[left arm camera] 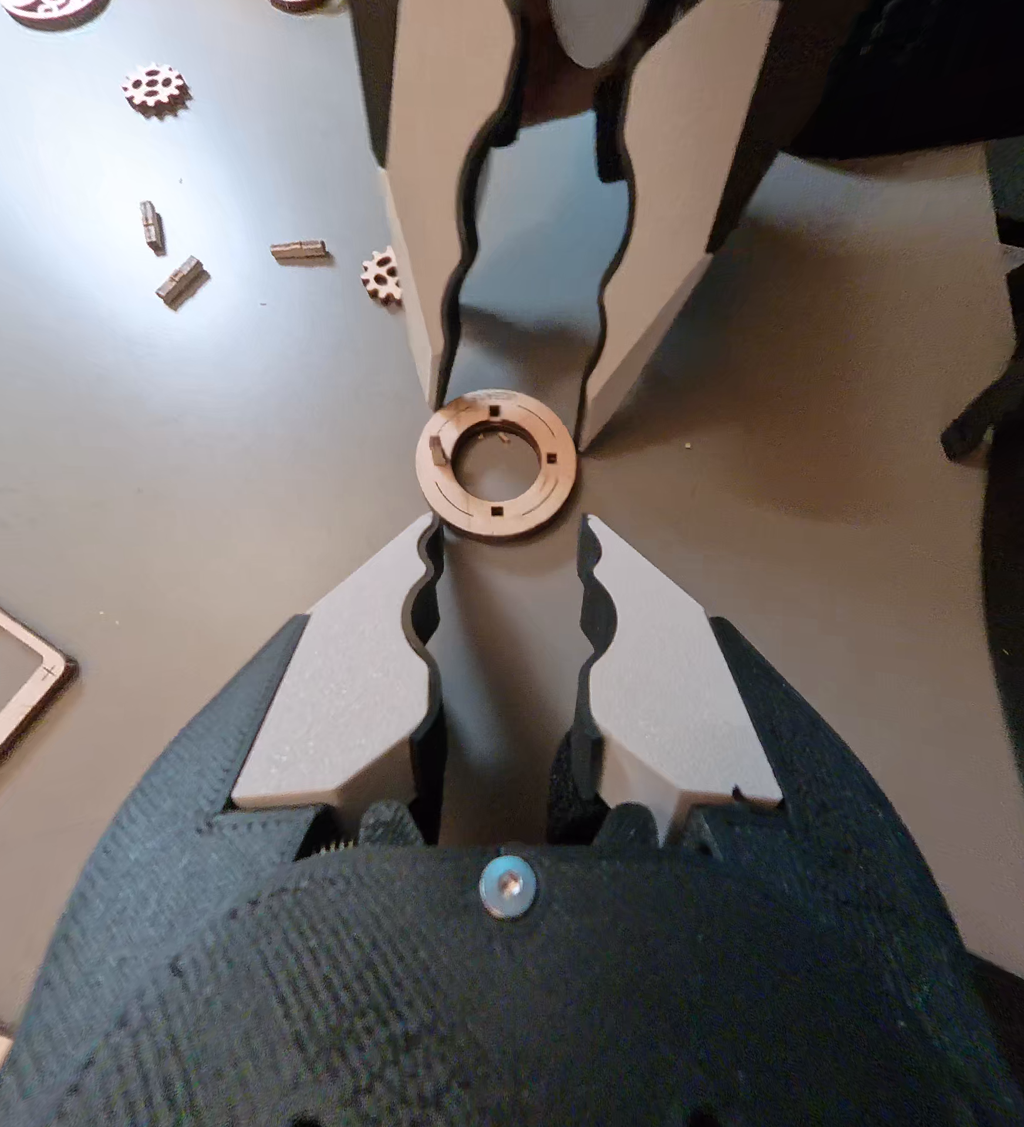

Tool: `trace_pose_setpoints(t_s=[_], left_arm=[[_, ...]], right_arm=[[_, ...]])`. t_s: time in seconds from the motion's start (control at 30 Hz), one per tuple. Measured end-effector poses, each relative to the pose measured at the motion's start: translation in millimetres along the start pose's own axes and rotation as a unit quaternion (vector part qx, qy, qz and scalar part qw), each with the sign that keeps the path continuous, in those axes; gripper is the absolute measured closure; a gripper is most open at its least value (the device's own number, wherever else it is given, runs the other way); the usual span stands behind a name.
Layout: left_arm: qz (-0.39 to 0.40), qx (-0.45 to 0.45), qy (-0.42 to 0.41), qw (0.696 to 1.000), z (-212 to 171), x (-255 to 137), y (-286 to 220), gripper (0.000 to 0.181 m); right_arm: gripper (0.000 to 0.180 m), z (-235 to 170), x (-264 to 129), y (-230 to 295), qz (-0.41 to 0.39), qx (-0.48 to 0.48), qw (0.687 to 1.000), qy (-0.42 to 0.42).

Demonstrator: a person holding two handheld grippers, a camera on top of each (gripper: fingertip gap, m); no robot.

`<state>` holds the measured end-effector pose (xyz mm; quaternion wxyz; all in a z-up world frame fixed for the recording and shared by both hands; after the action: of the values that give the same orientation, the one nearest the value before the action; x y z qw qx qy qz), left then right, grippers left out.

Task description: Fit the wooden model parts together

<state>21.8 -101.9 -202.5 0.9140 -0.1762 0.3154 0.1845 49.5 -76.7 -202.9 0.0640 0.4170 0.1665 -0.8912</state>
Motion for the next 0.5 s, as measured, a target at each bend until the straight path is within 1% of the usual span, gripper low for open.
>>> trace_pose_setpoints(t_s=[0.07, 0.1, 0.13, 0.2, 0.27, 0.33, 0.43, 0.5], left_arm=[[-0.011, -0.012, 0.001, 1.000, -3.1, -3.8, -2.9, 0.138], [-0.021, -0.021, -0.002, 1.000, -4.1, -6.0, -4.9, 0.139], [-0.034, -0.029, -0.010, 0.999, -4.0, -8.5, -7.4, 0.142], [-0.046, -0.044, -0.039, 0.997, -0.4, -15.2, -8.7, 0.143], [-0.030, -0.050, -0.057, 0.997, 0.6, -23.0, -2.1, 0.140], [-0.008, -0.047, -0.064, 0.997, 0.4, -27.0, 7.3, 0.133], [-0.001, -0.036, -0.051, 0.998, -1.1, -19.1, 14.9, 0.120], [0.005, -0.018, -0.025, 1.000, -2.3, -11.6, 20.2, 0.112]], right_arm=[[0.133, 0.9, 0.9, -7.9, 0.011, -0.075, 0.997, -0.017], [0.129, 0.5, 2.1, -16.9, 0.010, -0.095, 0.995, -0.016], [0.128, 0.1, 2.0, -25.0, 0.012, -0.095, 0.995, -0.008], [0.128, 3.6, -4.3, -32.7, 0.022, -0.076, 0.997, -0.012], [0.128, 3.1, -10.0, -33.1, 0.022, -0.040, 0.999, -0.018], [0.127, 1.3, -11.4, -25.6, 0.021, 0.017, 0.999, -0.027], [0.124, 5.6, -8.2, -15.2, -0.005, 0.078, 0.996, -0.043], [0.120, 7.0, -2.2, -10.7, -0.020, 0.094, 0.995, -0.029]])
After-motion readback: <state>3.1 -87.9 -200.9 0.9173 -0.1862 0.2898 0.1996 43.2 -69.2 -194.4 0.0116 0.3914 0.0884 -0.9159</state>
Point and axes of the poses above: each gripper's, where its closed fingertips meet, x out along the fingers, z out of its top, y = z × x across the jaws, the point moved 1 cm from there along -x, back along the fingers, and after that the axes turned 15 degrees about -z, right-handed, at the moved point
